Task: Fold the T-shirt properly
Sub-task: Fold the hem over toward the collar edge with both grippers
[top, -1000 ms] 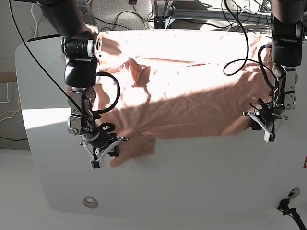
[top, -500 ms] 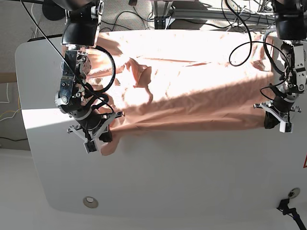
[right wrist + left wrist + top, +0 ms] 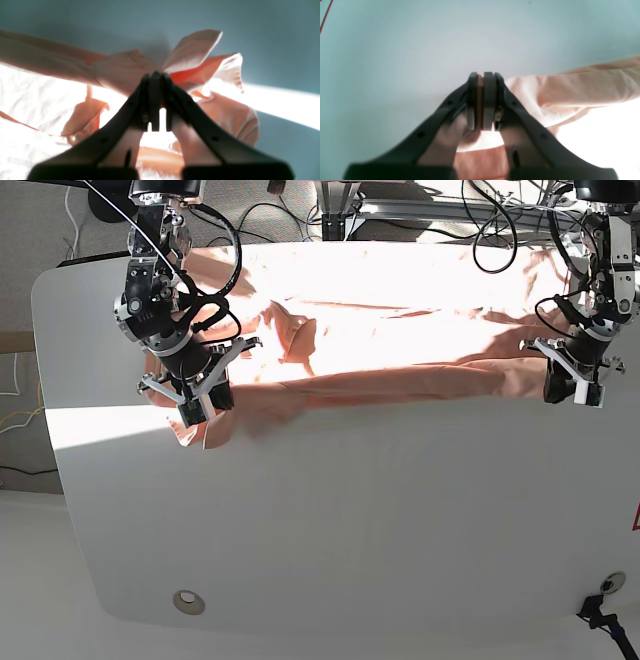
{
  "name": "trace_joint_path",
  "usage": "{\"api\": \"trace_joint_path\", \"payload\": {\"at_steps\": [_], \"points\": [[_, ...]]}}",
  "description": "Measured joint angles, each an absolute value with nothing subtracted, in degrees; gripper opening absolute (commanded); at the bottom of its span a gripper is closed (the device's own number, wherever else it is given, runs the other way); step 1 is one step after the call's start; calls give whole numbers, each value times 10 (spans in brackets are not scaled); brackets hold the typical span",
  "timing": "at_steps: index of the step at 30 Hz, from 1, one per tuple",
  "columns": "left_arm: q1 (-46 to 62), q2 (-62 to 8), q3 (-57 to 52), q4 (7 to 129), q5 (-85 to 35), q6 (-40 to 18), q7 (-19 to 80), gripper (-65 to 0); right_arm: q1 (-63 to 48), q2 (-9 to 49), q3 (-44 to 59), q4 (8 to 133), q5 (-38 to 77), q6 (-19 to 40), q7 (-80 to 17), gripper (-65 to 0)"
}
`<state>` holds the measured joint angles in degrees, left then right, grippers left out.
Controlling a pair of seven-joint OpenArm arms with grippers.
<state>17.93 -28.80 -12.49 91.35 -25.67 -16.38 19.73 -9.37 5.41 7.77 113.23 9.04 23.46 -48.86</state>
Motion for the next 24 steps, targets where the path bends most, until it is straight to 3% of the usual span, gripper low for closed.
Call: {"api": "trace_joint_path", "payload": {"at_steps": [10,24], "points": [[269,-288,-157,952,-257,-166,197,-650,-178,52,105,1144,88,234,-492,-650],[293,-290,-165,953,-257,-166,216,-650,-214,53,105,1147,90,234,-493,-650]]}}
